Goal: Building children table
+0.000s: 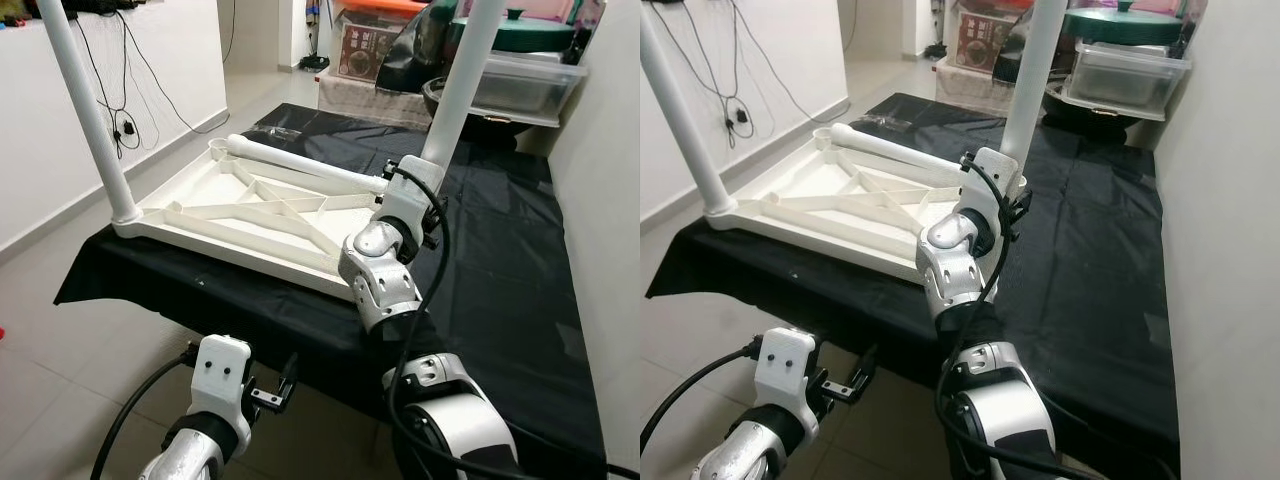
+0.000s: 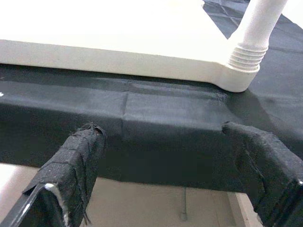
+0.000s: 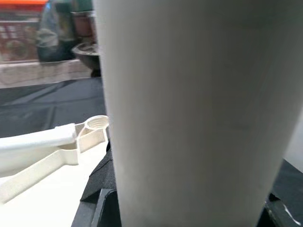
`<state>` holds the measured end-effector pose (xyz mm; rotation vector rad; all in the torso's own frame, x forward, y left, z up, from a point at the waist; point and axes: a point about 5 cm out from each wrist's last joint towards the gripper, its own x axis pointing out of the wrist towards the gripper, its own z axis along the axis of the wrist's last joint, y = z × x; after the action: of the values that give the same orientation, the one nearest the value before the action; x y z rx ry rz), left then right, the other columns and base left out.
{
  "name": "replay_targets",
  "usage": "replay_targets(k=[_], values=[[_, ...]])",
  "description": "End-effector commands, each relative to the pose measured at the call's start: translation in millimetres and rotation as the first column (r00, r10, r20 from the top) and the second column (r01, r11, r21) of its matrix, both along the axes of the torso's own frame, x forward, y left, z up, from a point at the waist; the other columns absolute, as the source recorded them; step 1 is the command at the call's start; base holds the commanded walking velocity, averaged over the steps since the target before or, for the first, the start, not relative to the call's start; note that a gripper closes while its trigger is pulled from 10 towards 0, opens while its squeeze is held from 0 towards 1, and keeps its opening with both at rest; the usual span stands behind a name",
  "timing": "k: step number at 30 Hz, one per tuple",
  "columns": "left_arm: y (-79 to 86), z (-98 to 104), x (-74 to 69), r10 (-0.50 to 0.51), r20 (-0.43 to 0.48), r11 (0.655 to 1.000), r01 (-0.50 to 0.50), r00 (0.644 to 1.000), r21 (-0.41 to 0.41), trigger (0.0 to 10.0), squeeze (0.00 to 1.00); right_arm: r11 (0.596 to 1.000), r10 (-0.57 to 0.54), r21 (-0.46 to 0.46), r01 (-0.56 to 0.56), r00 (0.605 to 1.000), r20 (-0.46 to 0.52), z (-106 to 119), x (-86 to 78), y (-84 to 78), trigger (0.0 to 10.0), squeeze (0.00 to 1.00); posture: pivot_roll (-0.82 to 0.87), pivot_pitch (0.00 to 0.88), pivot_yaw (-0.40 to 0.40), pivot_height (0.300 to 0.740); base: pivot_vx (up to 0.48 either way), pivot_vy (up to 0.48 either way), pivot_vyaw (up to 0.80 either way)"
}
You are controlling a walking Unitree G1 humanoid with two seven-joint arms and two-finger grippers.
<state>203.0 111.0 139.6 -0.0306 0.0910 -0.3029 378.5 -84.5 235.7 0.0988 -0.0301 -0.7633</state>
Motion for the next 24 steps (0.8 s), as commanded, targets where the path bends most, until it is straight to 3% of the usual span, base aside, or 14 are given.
replay_targets(k=[1, 10, 12, 15, 17, 18, 20, 21, 22, 23, 24], values=[[-1.0, -4, -0.4, -0.007, -0.014, 1.0, 0.008, 1.0, 0.008, 10.0, 0.0, 0.996, -0.031, 0.078, 0.045, 0.984, -0.175, -42, -3.3, -5.7, 10.0, 0.0, 0.09, 0.095, -0.056, 0.74, 0.0, 0.0, 0.0], [-1.2, -7, 3.2, -0.007, -0.017, 1.0, 0.007, 1.0, 0.012, 10.0, 0.0, 0.989, -0.001, 0.149, 0.017, 0.994, -0.106, -27, -1.4, 2.0, 10.0, 0.0, 0.08, 0.087, -0.055, 0.74, 0.0, 0.0, 0.0], [-1.4, -8, 4.3, -0.008, -0.016, 1.0, 0.008, 1.0, 0.013, 10.0, 0.0, 0.988, 0.032, 0.153, -0.028, 0.999, -0.02, -10, 0.2, 2.2, 10.0, 0.0, 0.08, 0.08, -0.054, 0.74, 0.0, 0.0, 0.0], [-1.4, -8, 4.7, -0.008, -0.015, 1.0, 0.008, 1.0, 0.014, 10.0, 0.0, 0.987, 0.043, 0.152, -0.044, 0.999, 0.013, -3, 0.7, 2.4, 10.0, 0.0, 0.08, 0.08, -0.054, 0.74, 0.0, 0.0, 0.0], [-1.0, -9, 6.8, -0.005, -0.017, 1.0, 0.005, 1.0, 0.009, 10.0, 0.0, 0.988, 0.074, 0.125, -0.092, 0.988, 0.138, 22, 0.5, -1.7, 10.0, 0.0, 0.08, 0.071, -0.056, 0.74, 0.0, 0.0, 0.0], [-0.9, -9, 8.8, -0.001, -0.021, 1.0, 0.001, 1.0, 0.001, 10.0, 0.0, 0.987, 0.1, 0.101, -0.123, 0.974, 0.205, 35, -0.4, -4.2, 10.0, 0.0, 0.07, 0.057, -0.057, 0.74, 0.0, 0.0, 0.0], [-1.0, -10, 12.4, 0.004, -0.027, 1.0, -0.004, 1.0, -0.008, 10.0, 0.0, 0.963, 0.247, 0.019, -0.268, 0.91, 0.334, 59, -3.1, -3.8, 10.0, 0.0, 0.07, 0.053, -0.057, 0.74, 0.0, 0.0, 0.0], [-1.4, -9, 14.6, 0.002, -0.019, 1.0, -0.002, 1.0, -0.004, 10.0, 0.0, 0.93, 0.35, -0.032, -0.367, 0.854, 0.385, 67, -5.5, 0.0, 10.0, 0.0, 0.07, 0.041, -0.053, 0.74, 0.0, 0.0, 0.0], [-1.4, -9, 14.6, 0.002, -0.019, 1.0, -0.002, 1.0, -0.004, 10.0, 0.0, 0.93, 0.35, -0.032, -0.367, 0.854, 0.385, 67, -5.5, 0.0, 10.0, 0.0, 0.07, 0.041, -0.053, 0.74, 0.0, 0.0, 0.0], [-1.6, -8, 16.3, -0.001, -0.012, 1.0, 0.001, 1.0, 0.002, 10.0, 0.0, 0.894, 0.432, -0.072, -0.442, 0.806, 0.404, 70, -7.2, 4.0, 10.0, 0.0, 0.07, 0.038, -0.053, 0.74, 0.0, 0.0, 0.0], [-1.6, -7, 18.5, -0.005, -0.004, 1.0, 0.005, 1.0, 0.01, 10.0, 1.0, 0.85, 0.514, -0.122, -0.512, 0.755, 0.407, 70, -9.2, 8.3, 10.0, 0.0, 0.06, 0.027, -0.052, 0.74, 0.0, 0.0, 0.0]])
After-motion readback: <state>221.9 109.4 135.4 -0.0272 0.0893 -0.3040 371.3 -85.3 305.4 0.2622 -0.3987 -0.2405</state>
